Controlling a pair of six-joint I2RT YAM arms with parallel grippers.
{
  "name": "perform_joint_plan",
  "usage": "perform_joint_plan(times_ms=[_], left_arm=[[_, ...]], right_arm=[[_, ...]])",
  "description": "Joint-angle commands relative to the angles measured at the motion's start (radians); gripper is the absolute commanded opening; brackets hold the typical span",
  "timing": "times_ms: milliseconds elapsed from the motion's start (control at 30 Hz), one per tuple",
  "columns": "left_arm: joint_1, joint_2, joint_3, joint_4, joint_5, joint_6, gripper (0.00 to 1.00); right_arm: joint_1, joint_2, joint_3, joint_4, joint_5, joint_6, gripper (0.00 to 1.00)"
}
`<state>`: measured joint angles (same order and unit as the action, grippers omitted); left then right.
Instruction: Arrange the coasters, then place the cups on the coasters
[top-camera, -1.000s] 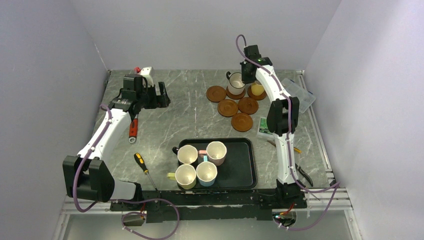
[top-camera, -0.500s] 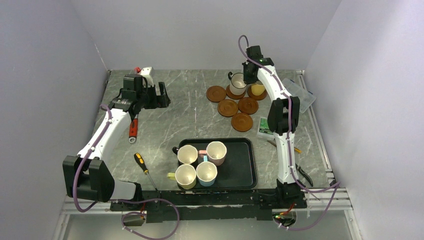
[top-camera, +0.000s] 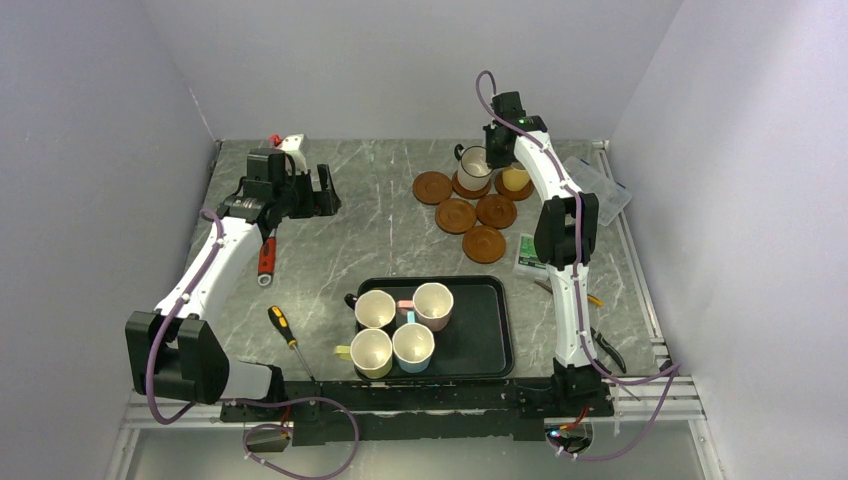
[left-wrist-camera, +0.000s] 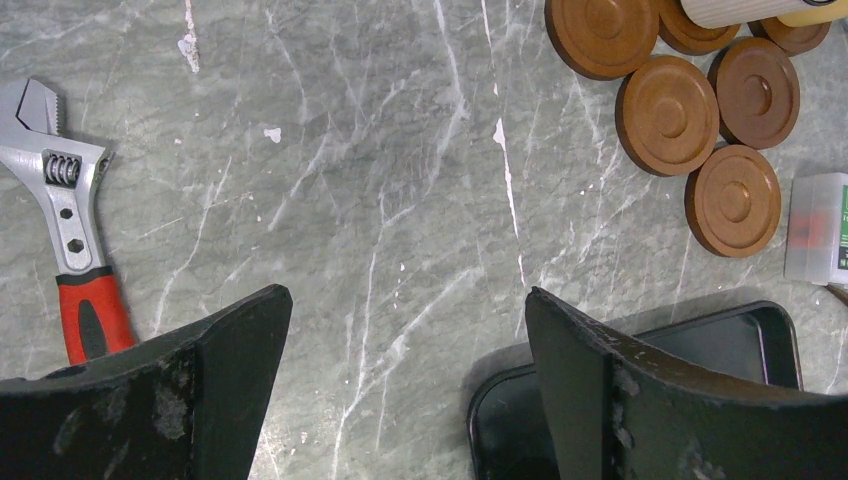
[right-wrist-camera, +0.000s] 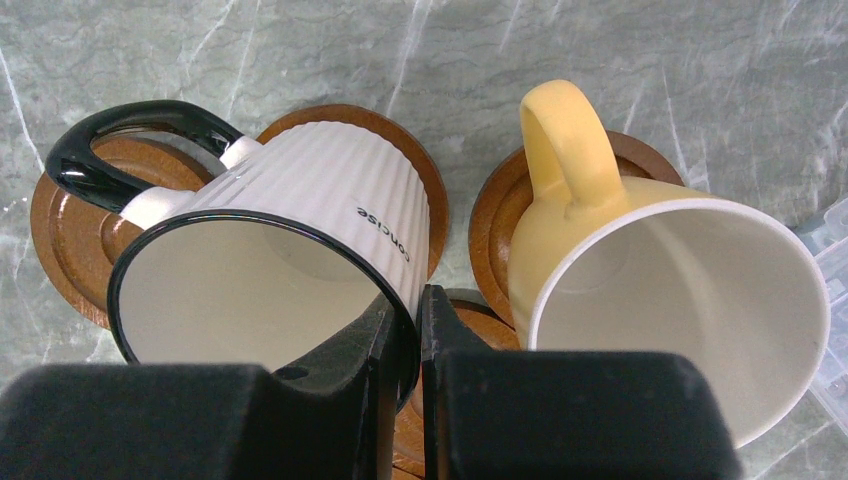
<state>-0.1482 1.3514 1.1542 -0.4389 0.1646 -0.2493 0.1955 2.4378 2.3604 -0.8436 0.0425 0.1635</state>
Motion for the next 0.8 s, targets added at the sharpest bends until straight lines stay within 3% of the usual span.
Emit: perform_joint_plan(times_ms=[0, 167, 333, 767], left_arm=[[0.001, -0.004, 0.039, -0.002, 0.021, 0.008, 0.93], [0.001, -0.004, 0.039, -0.004, 0.015, 0.009, 0.93], [0.001, 0.000, 0.040, -0.005, 0.015, 0.008, 0.93], [0.001, -0.001, 0.039, -0.006, 0.015, 0.009, 0.93]], right_arm=[[-0.005, -0.028, 0.067, 0.068, -0.008, -0.004, 0.03], [-0.005, -0.025, 0.070, 0.069, -0.013, -0.006, 0.21], [-0.005, -0.025, 0.071, 0.076, -0.016, -0.009, 0.32], [-0.005, -0.040, 0.055, 0.096, -0.030, -0.009, 0.40]])
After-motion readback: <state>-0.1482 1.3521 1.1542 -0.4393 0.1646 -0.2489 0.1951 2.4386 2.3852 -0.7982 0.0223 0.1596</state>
